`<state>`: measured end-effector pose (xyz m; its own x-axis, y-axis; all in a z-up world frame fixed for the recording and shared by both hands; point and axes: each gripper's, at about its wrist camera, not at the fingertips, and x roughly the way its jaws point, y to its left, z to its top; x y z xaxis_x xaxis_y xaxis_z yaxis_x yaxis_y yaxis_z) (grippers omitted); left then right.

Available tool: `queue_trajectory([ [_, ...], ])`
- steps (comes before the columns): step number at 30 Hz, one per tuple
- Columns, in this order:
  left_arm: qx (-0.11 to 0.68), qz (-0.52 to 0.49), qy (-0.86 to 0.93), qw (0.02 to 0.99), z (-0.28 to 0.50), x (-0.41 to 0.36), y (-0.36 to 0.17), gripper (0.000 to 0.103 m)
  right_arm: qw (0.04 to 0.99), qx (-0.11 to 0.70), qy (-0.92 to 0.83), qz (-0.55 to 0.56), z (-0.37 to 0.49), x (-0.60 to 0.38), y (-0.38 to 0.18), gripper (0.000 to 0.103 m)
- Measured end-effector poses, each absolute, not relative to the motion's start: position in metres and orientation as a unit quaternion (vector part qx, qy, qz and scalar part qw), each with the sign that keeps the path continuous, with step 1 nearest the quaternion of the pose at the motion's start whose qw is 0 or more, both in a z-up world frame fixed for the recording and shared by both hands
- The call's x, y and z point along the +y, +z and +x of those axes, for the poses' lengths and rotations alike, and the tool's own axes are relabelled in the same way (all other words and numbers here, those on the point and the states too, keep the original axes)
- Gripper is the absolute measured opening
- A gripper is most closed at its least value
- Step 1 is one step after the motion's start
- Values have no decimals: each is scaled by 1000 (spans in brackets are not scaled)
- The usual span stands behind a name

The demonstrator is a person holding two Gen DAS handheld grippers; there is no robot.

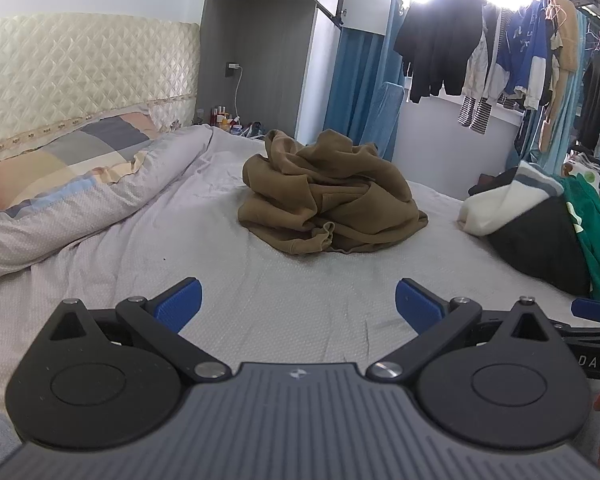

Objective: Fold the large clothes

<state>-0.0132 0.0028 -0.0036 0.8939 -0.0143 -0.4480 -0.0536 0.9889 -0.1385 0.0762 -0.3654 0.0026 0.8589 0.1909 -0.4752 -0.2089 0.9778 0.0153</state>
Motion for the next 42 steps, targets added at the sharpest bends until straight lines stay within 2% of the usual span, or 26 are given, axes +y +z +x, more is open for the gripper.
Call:
queue_trajectory([
  [31,239,-70,13,968,-4,3,-13,103,959,258,113,-14,79,-363,-1,103],
  [42,252,-74,27,965,62,21,-3,103,956,267,123,1,119,-356,-1,103],
])
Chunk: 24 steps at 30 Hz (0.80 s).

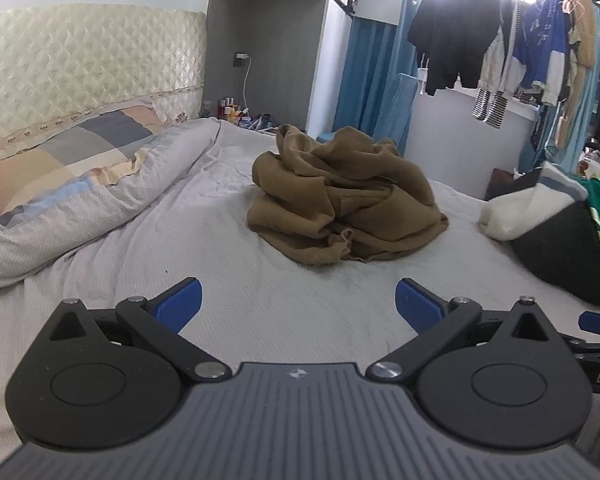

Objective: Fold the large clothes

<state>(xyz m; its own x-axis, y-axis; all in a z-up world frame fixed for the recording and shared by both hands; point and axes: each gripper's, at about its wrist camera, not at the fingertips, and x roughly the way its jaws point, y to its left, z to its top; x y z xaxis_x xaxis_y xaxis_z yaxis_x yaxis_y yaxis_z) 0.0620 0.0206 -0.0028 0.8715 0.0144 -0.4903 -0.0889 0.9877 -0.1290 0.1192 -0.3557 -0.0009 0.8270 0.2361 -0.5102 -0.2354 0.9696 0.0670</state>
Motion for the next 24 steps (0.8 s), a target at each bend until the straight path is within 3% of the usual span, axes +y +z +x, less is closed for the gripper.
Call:
queue_trajectory([
  [12,271,-88,15,958,195,50,-15,103,946,286,148,40,224,-338,0,103],
  [24,283,-140,-44,948,361,64,-76,103,948,262,161,81,360,-303,-11,103],
])
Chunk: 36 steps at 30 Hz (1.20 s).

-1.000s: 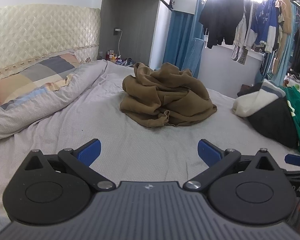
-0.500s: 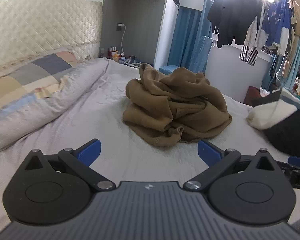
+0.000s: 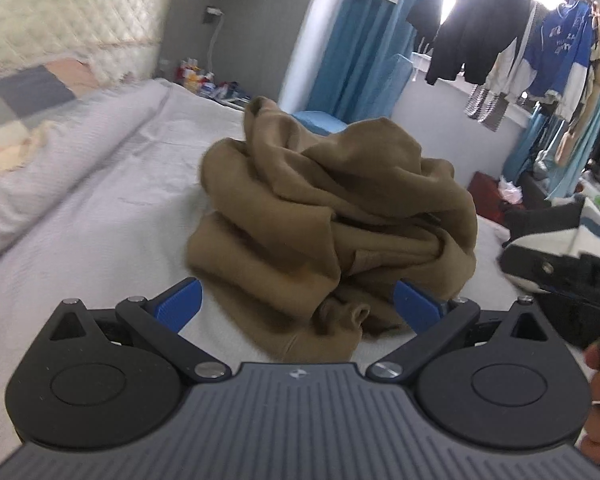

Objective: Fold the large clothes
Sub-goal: 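Reach into the brown hoodie and close both grippers on its fabric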

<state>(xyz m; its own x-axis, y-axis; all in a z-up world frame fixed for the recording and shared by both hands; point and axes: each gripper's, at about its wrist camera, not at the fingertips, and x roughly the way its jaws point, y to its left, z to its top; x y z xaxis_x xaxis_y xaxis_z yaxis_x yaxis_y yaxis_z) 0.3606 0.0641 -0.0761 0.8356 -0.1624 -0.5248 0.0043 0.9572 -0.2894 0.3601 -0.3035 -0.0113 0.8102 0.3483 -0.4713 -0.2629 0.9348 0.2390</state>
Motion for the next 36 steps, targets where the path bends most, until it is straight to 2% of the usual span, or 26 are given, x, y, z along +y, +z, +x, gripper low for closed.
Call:
queue_trajectory([
  [5,270,-178,-77,943,418,64,-102,100,947,267,154,93,415,-293,-27,95],
  [8,259,-199,-84,941,449,63,-114,91,944,263,163,117,439,-289,-31,94],
  [11,263,-221,-85,935,482,64,-129,76,935,263,178,160,462,-287,-37,85],
  [13,269,-229,-82,932,498,64,-136,63,925,265,187,195,474,-286,-41,75],
  [15,267,-230,-80,932,510,63,-137,57,917,263,195,230,485,-286,-43,68],
  [17,262,-221,-73,936,510,64,-135,51,910,258,200,256,494,-286,-42,55],
  [19,262,-222,-66,937,508,64,-132,41,905,261,200,272,501,-284,-41,27],
  [20,263,-223,-63,936,508,64,-131,38,902,265,195,279,502,-284,-40,26],
  [22,266,-226,-57,935,501,67,-128,31,897,266,196,293,502,-286,-35,15],
  [28,261,-251,-38,931,464,85,-111,21,909,255,211,252,467,-296,-15,12],
  [36,247,-253,-24,935,378,104,-74,19,920,221,233,224,391,-323,28,11],
])
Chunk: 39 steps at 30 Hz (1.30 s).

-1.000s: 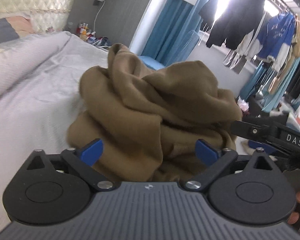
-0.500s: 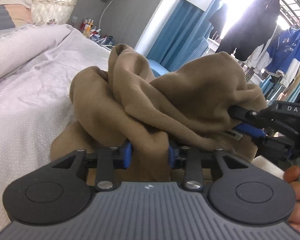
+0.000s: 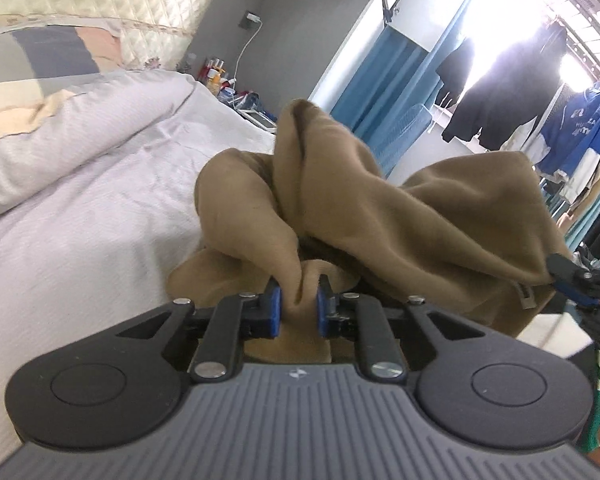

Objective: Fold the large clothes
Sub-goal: 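Reach into the brown hoodie and close both grippers on its fabric, then lift the hoodie with both grippers and shake it loose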

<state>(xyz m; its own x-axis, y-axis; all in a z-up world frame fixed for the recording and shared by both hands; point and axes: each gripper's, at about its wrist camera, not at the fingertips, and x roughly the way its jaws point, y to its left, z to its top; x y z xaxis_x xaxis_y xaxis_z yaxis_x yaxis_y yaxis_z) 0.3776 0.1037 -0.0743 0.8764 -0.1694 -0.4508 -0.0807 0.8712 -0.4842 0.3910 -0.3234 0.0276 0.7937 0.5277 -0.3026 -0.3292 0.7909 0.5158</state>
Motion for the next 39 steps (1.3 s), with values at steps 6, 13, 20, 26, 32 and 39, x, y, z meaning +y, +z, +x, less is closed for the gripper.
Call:
queue_trajectory([
  [6,233,-265,0,936,297,123,-58,19,924,191,256,209,319,-335,52,11],
  [13,243,-289,22,926,224,141,-92,18,919,193,283,196,233,-345,31,11],
  [20,257,-301,26,918,200,134,-141,19,912,248,263,195,195,-352,-29,11],
  [26,280,-303,13,911,202,129,-151,22,889,329,240,209,200,-357,-75,12],
  [32,292,-305,-4,906,193,127,-150,40,869,362,239,237,219,-356,-84,14],
  [39,253,-308,-41,916,156,125,-122,61,874,342,239,249,193,-373,-72,82],
])
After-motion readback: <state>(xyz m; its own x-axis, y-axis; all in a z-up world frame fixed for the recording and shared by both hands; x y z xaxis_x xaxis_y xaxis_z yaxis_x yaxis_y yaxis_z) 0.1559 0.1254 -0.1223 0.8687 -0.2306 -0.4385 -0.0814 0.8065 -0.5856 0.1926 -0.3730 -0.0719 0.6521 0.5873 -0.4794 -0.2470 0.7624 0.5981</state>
